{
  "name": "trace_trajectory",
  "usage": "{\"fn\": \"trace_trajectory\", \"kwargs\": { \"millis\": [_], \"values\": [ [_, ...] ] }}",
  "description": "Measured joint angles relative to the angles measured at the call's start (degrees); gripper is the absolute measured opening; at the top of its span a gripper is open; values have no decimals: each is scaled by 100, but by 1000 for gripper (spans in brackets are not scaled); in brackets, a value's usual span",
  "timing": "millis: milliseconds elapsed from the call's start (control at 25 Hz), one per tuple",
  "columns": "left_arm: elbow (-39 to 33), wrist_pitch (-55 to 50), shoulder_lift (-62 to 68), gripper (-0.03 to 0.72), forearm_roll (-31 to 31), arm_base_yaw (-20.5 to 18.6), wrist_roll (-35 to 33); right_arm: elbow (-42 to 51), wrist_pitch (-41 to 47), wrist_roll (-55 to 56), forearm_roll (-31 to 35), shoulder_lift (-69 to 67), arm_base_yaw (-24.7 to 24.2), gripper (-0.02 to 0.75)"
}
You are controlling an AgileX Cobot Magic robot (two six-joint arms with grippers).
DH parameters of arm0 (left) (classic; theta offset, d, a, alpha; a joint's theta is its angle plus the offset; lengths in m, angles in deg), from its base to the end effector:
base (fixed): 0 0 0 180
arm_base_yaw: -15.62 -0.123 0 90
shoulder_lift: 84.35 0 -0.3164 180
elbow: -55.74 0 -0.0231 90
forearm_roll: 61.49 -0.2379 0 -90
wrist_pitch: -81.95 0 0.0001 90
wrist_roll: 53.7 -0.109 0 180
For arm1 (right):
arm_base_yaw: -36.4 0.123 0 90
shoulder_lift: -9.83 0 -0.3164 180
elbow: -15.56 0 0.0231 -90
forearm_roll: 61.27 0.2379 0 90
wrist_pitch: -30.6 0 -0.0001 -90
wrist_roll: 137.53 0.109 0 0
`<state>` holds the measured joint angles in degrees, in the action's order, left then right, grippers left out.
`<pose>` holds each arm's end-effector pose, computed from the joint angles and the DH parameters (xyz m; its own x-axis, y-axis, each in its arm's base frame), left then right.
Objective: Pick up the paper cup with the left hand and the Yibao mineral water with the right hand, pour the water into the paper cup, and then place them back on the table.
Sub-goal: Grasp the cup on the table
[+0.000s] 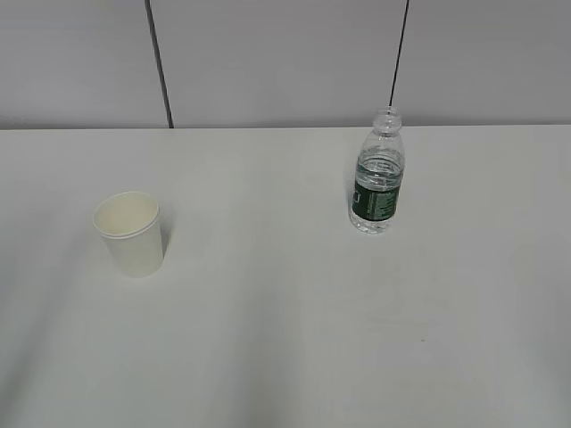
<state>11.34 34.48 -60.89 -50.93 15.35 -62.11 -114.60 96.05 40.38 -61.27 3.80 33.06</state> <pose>0.0194 -0.0146 0.3146 -0.4175 0.0193 -0.9085 0.1269 0.9912 -0.0373 -0.0376 0.0022 0.2521 -0.5207 -0.0061 -0.8537 0.0393 0.9987 -0.0312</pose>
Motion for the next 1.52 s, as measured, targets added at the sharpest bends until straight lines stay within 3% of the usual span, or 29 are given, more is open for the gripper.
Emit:
{"fn": "trace_trajectory", "kwargs": {
  "millis": [240,440,680,960,1320,1520],
  "values": [
    [0,1325,1112,538,1222,71,-1220,0,0,0,0,0,0,585],
    [-199,2534,1751,539,1731,704,-1915,0,0,0,0,0,0,585],
    [-1233,4178,2087,539,2224,1367,-1987,0,0,0,-32,0,0,585],
    [-2314,5386,2114,539,2366,2044,-1997,0,0,0,0,0,0,585],
    [-2396,6273,2976,539,2427,2451,-1973,0,0,0,0,0,0,585],
    [-2396,6960,4085,539,2300,2865,-1347,0,0,0,0,0,0,585]
  ]
}}
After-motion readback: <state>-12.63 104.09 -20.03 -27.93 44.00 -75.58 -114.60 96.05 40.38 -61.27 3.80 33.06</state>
